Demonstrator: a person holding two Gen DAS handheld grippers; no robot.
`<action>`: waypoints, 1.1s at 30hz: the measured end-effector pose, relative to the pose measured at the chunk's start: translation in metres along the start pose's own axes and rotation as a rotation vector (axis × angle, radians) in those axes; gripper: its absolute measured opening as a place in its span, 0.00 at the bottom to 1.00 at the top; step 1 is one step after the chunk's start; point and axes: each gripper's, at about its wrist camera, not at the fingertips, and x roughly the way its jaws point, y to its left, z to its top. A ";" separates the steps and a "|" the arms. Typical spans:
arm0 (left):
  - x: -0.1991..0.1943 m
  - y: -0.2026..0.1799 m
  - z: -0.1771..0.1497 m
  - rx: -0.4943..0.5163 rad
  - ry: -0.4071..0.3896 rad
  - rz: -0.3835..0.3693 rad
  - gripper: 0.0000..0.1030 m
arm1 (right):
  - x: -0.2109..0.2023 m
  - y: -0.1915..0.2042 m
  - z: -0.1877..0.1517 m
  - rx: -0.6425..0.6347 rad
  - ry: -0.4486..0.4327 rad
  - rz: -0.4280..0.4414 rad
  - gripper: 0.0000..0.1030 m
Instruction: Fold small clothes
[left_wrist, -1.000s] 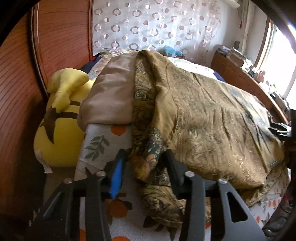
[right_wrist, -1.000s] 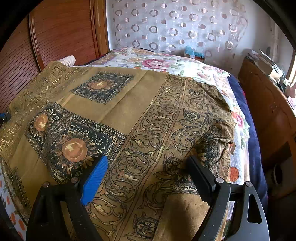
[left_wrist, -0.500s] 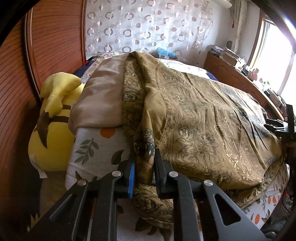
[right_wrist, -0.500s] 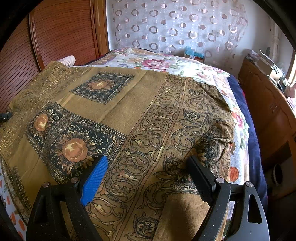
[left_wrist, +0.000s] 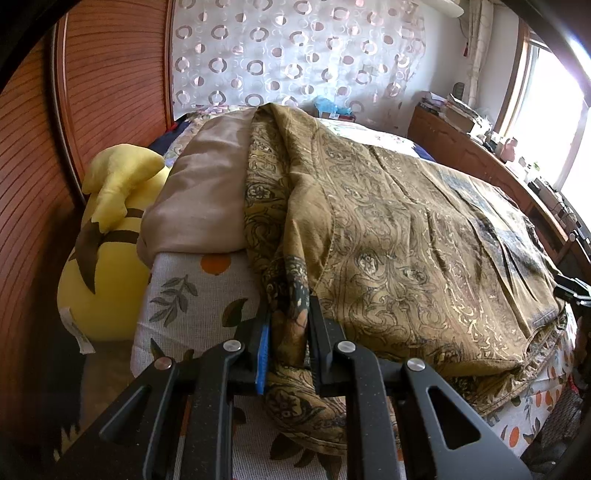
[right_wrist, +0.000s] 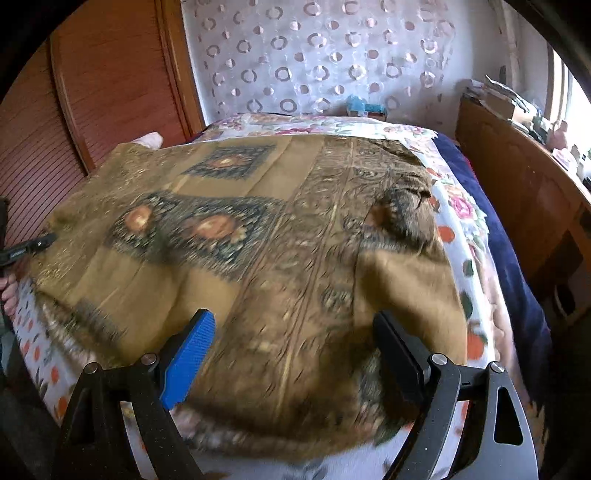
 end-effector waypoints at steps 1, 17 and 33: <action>0.000 -0.001 -0.001 0.001 -0.002 -0.001 0.18 | 0.001 0.003 -0.001 -0.014 -0.003 -0.020 0.86; -0.069 -0.092 0.044 0.126 -0.245 -0.203 0.04 | 0.010 0.000 0.007 -0.017 0.028 -0.037 0.86; -0.053 -0.243 0.097 0.340 -0.253 -0.410 0.04 | -0.057 -0.054 -0.005 0.145 -0.136 -0.060 0.86</action>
